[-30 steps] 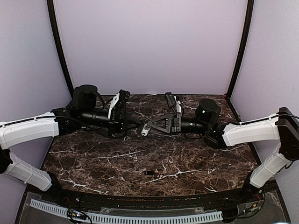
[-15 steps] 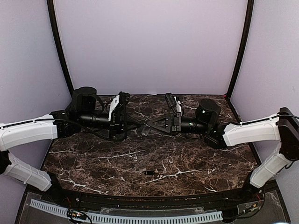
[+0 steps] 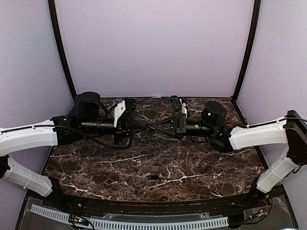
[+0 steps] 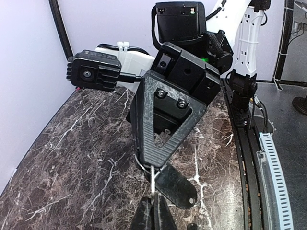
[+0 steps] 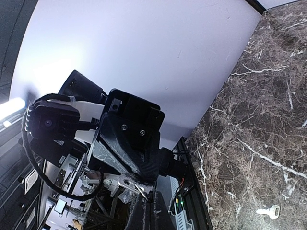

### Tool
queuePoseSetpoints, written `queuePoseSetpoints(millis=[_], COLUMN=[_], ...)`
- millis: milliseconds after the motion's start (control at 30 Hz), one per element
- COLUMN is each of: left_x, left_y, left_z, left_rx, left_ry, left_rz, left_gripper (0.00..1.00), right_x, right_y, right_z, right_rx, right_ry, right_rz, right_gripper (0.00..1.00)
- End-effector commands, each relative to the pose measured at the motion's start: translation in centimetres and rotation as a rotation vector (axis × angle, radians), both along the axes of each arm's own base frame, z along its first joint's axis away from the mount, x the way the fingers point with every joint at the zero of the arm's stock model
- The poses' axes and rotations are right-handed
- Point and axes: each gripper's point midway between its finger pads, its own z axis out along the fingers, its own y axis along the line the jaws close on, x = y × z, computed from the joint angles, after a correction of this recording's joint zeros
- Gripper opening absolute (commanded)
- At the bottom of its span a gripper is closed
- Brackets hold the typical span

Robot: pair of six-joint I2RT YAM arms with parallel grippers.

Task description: Remove the keys from the keyring

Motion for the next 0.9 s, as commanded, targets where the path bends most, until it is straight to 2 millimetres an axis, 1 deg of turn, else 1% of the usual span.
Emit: queuePoseSetpoints(millis=[0,333,467,733,867], left_x=[-3.0,-3.4,-3.4,-3.1,-3.4], left_y=[0.5,-0.1,-0.2,0.0,-0.1], left_z=[-1.7,-3.3,-3.3,-3.3,-3.4], left_rx=[0.076,0.158,0.162,0.165,0.167], left_ry=[0.003,-0.075,-0.094,-0.130,-0.141], left_rz=[-0.073,-0.033,-0.025,0.012,0.006], left_gripper=[0.00,0.00,0.00,0.00,0.00], right_x=[5.3,6.0,6.3,7.2,7.3], right_y=[-2.5,-2.5,-2.7,-3.7,-3.7], right_z=[2.1,2.4,2.7,2.5,2.5], right_rx=[0.067,0.061,0.066,0.077,0.079], right_ry=[-0.017,-0.015,-0.017,0.011,0.015], right_rz=[-0.236,-0.266,-0.284,-0.338,-0.341], right_gripper=[0.00,0.00,0.00,0.00,0.00])
